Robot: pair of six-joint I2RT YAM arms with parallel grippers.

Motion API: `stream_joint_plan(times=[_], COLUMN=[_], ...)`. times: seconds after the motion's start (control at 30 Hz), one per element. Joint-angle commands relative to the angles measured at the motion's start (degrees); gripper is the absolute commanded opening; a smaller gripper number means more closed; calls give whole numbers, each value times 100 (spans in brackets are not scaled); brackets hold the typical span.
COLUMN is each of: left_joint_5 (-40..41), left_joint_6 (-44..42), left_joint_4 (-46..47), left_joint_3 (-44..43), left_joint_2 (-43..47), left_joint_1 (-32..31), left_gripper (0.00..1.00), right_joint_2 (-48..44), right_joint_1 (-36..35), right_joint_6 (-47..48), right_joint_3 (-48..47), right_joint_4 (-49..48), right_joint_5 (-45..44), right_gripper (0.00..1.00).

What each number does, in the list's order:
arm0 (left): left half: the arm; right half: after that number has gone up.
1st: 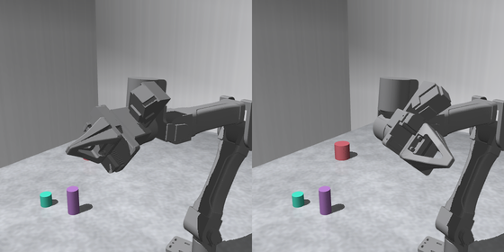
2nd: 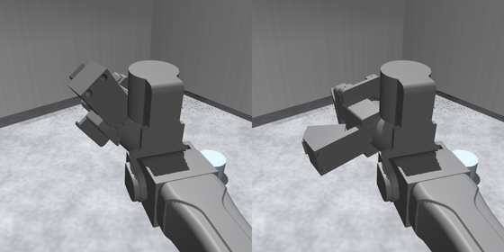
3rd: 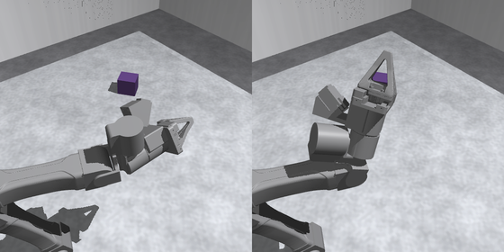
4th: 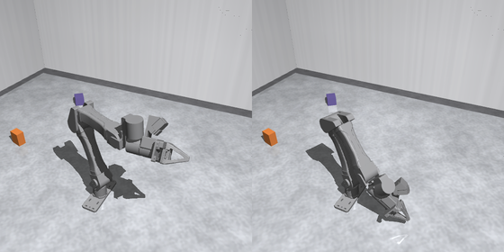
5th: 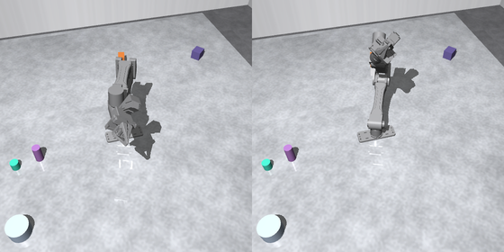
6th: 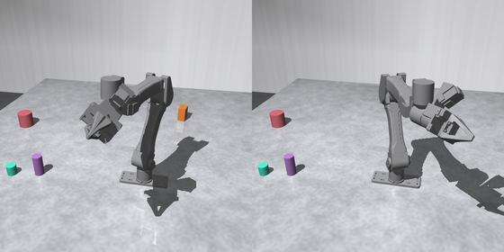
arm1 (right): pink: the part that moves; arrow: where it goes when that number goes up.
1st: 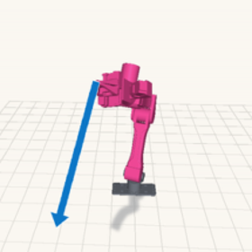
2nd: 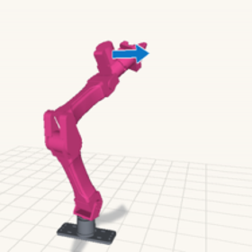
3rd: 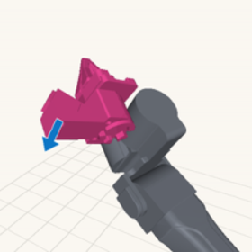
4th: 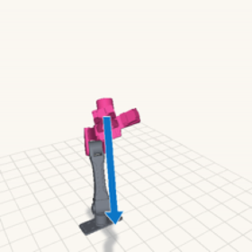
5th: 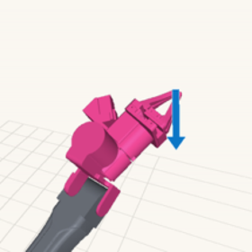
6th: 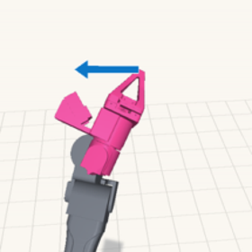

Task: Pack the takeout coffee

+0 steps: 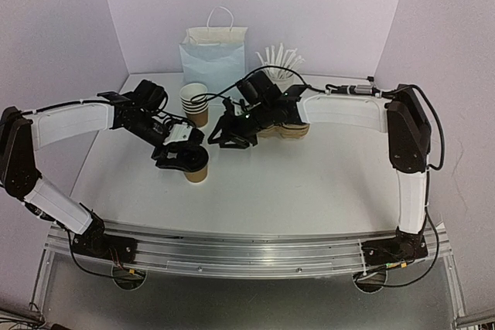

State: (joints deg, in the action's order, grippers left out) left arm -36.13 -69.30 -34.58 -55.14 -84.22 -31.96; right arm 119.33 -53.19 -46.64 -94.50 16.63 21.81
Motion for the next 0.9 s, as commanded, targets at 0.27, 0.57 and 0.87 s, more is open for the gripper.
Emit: stream_joint_plan(times=[0.27,0.57,0.87], left_joint_5=[-365,20,425], left_joint_6=[148,1845,2540], left_joint_4=[-1235,-344,205], left_joint_3=[-246,486,1047], left_joint_2=[934,1502,1731], left_joint_1=[1264,1975,2009], left_gripper=[89,97,97], right_joint_2=[-385,306,822], right_joint_1=[-396,-1134,-1244], right_joint_6=[1315,3756,3925], right_joint_3=[-369,-1212,-1497], right_joint_4=[135,135,147], right_joint_5=[-1321,-2221,-2609], right_gripper=[83,90,95])
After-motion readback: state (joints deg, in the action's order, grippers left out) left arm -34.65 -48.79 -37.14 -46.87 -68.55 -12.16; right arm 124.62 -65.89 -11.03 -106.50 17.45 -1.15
